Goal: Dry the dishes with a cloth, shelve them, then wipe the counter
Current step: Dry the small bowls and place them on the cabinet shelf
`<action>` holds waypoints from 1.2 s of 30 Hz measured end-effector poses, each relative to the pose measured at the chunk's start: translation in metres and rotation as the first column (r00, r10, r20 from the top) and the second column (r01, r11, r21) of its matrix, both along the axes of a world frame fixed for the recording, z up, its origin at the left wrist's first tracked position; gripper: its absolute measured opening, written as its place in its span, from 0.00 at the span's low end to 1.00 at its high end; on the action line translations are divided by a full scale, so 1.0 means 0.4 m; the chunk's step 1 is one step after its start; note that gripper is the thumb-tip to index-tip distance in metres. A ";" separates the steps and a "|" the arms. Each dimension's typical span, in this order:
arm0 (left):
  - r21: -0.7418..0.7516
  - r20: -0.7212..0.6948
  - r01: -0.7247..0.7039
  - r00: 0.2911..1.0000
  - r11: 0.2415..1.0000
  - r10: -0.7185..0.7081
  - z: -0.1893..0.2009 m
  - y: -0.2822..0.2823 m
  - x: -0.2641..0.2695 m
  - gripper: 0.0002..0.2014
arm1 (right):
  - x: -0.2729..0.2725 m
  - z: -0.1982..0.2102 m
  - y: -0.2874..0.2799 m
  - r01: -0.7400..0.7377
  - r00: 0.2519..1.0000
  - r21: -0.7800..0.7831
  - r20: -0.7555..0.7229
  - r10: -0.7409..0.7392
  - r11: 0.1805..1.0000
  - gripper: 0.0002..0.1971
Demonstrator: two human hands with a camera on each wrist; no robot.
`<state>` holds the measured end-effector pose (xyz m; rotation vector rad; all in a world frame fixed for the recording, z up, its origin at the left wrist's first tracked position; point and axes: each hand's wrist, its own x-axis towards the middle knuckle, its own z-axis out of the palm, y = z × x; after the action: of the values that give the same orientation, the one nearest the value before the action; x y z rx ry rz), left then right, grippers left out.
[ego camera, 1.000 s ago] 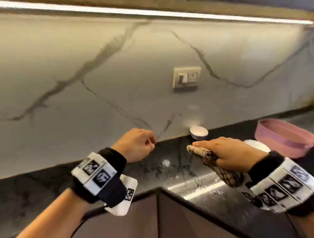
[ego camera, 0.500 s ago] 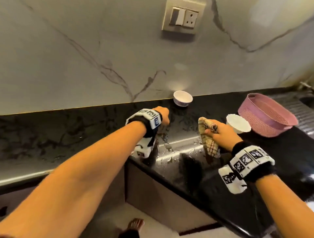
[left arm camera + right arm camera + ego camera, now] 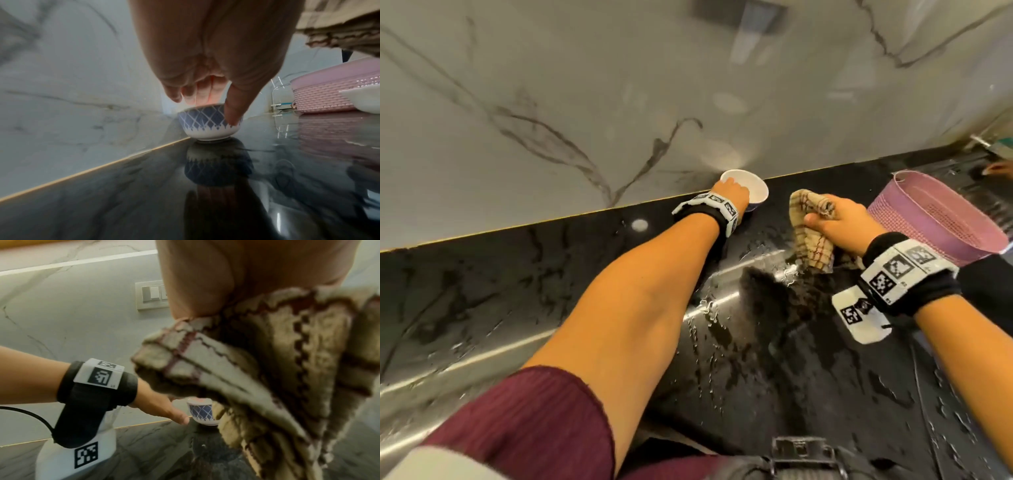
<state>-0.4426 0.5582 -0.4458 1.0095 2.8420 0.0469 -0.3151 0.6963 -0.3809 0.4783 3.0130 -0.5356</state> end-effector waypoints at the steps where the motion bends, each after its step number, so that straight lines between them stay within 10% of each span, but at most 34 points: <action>1: -0.020 -0.008 0.023 1.000 1.000 -0.024 -0.004 0.014 -0.014 0.23 | -0.008 -0.001 0.003 0.004 1.000 -0.005 0.000 -0.004 1.000 0.21; 6: -0.121 -0.052 0.096 0.993 0.988 -0.103 -0.018 0.042 -0.027 0.19 | 0.000 -0.025 0.023 -0.002 1.000 -0.052 -0.008 0.002 0.999 0.21; 12: 0.110 -0.075 0.093 0.994 0.990 -0.085 0.040 -0.029 0.066 0.19 | 0.063 -0.035 0.031 -0.034 0.981 -0.177 -0.194 -0.001 0.984 0.21; 17: 0.062 -0.114 0.192 0.976 0.979 -0.185 0.070 -0.168 0.246 0.14 | 0.122 0.042 -0.054 -0.343 0.715 0.056 -0.631 0.300 0.937 0.26; 20: 0.281 -0.247 0.353 0.925 0.893 -0.288 0.095 -0.258 0.367 0.10 | 0.142 0.062 -0.128 -0.551 0.588 0.372 -0.463 0.663 0.747 0.26; 23: 0.351 -0.424 0.432 0.864 0.831 -0.271 0.106 -0.330 0.466 0.08 | 0.206 0.035 -0.186 -0.772 0.476 0.344 -0.245 0.845 0.535 0.26; 26: 0.409 -0.456 0.423 0.862 0.808 -0.220 0.100 -0.388 0.546 0.13 | 0.270 0.012 -0.223 -0.870 0.439 0.116 -0.256 0.861 0.478 0.29; 30: 0.504 -0.368 0.301 0.923 0.810 -0.114 0.081 -0.435 0.625 0.09 | 0.311 -0.040 -0.272 -0.845 0.405 0.237 -0.304 0.862 0.480 0.10; 32: 0.675 -0.252 0.186 0.968 0.714 -0.013 0.089 -0.444 0.654 0.16 | 0.347 -0.080 -0.281 -0.793 0.455 0.186 -0.451 0.767 0.580 0.13; 36: 0.911 0.342 -0.329 0.940 0.248 -0.007 0.121 -0.458 0.672 0.32 | 0.433 -0.095 -0.332 -0.679 0.531 -0.049 -0.722 0.444 0.732 0.16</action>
<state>-0.1739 0.3748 -0.3974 0.6321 2.3851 2.0209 -0.1419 0.5634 -0.4189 -0.9417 3.2512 -1.3405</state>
